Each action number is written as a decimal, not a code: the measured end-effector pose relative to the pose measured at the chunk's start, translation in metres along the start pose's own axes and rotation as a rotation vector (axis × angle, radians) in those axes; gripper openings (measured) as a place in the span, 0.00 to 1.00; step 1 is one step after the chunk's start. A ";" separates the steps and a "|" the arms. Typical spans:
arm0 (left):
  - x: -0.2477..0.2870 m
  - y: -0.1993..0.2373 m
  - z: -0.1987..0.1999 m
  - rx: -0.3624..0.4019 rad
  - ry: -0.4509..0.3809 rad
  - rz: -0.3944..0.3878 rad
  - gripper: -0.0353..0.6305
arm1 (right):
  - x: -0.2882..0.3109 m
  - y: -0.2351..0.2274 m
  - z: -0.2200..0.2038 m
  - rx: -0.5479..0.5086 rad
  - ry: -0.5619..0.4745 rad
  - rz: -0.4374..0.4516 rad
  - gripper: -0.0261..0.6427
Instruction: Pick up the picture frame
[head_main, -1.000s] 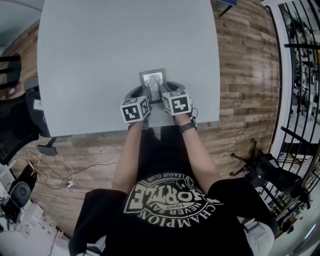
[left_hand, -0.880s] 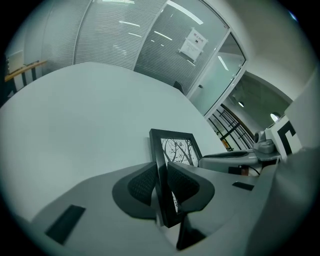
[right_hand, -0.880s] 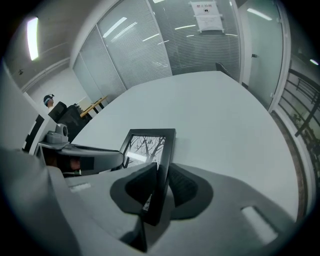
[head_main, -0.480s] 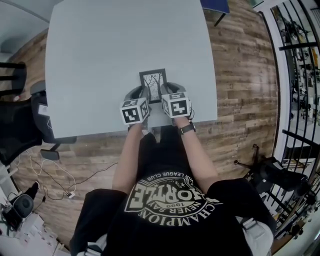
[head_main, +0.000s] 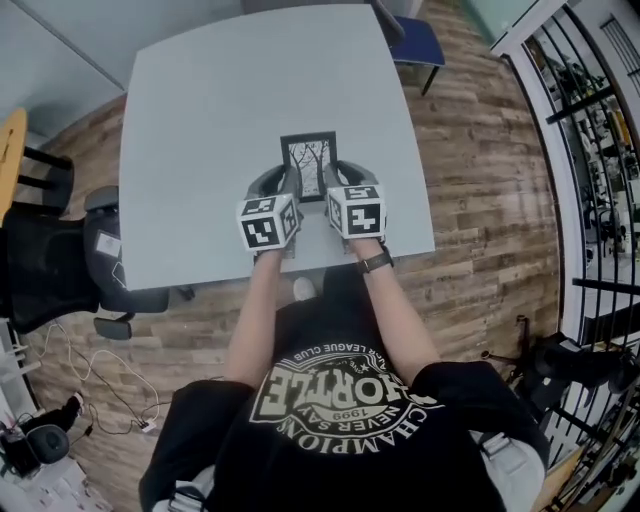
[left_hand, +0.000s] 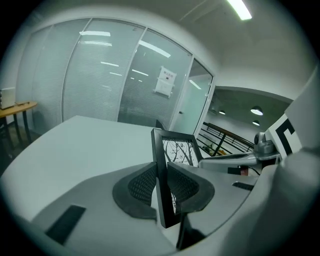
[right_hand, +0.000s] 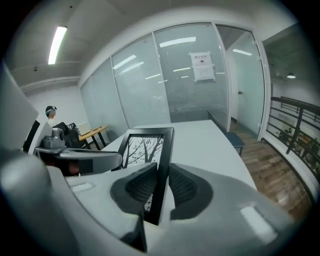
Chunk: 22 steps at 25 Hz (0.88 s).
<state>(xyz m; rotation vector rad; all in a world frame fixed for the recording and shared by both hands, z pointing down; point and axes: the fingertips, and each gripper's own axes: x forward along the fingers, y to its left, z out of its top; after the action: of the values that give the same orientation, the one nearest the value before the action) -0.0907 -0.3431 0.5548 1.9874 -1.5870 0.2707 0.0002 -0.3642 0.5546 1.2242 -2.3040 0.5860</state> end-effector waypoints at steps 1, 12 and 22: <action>-0.007 -0.002 0.013 0.015 -0.029 -0.004 0.16 | -0.007 0.004 0.013 -0.005 -0.036 -0.001 0.15; -0.116 -0.024 0.122 0.129 -0.320 -0.020 0.16 | -0.104 0.066 0.121 -0.086 -0.384 0.002 0.14; -0.176 -0.043 0.175 0.189 -0.477 -0.011 0.16 | -0.161 0.097 0.174 -0.142 -0.573 -0.004 0.14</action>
<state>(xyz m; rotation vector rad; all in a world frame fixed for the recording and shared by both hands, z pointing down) -0.1323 -0.2880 0.3122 2.3300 -1.8939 -0.0711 -0.0365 -0.3087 0.3071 1.4664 -2.7405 0.0592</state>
